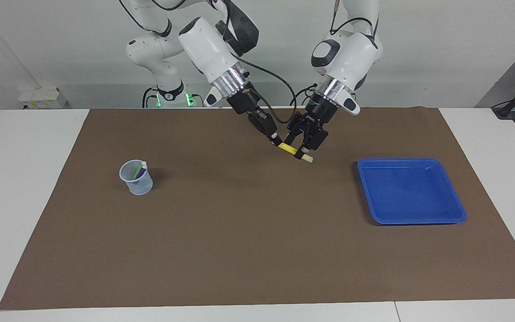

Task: Right arm passes pens to left for tray arrangement
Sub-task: 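Close the left gripper on the yellow pen held by the right gripper, then carry the yellow pen to the tray while the right gripper withdraws, then lay the yellow pen in the tray while the right gripper grasps the purple pen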

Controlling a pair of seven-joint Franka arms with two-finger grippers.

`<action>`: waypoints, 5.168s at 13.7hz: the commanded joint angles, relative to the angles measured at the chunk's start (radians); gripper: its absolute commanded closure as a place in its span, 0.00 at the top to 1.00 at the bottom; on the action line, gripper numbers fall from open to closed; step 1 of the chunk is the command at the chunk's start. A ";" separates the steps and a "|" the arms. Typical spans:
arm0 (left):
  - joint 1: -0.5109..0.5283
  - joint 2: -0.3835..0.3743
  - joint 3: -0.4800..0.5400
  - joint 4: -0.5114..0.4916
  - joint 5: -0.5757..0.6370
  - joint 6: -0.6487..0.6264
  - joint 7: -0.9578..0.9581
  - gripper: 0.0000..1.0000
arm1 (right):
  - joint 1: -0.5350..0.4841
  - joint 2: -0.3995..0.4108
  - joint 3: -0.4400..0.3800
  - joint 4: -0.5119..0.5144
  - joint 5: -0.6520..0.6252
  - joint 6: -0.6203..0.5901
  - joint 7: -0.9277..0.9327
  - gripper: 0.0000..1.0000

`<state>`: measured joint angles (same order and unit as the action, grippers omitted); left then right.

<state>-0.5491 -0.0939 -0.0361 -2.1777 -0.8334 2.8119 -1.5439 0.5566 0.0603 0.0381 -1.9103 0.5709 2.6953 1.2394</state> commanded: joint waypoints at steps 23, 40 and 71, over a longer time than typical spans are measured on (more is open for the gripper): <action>-0.023 -0.012 0.015 0.021 -0.013 -0.040 -0.002 0.00 | -0.015 -0.030 0.002 -0.021 0.026 -0.040 -0.063 1.00; 0.185 -0.078 0.024 0.053 0.313 -0.770 0.908 0.00 | -0.348 -0.108 -0.006 -0.027 -0.399 -0.791 -1.015 1.00; 0.537 0.275 0.024 0.050 0.751 -0.559 1.631 0.00 | -0.598 -0.034 -0.003 -0.254 -0.620 -0.549 -1.471 0.60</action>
<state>-0.0396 0.1504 -0.0065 -2.1356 -0.1011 2.2160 0.0641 -0.0227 0.0278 0.0197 -2.1605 -0.0413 2.1373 -0.2516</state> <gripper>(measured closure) 0.815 0.326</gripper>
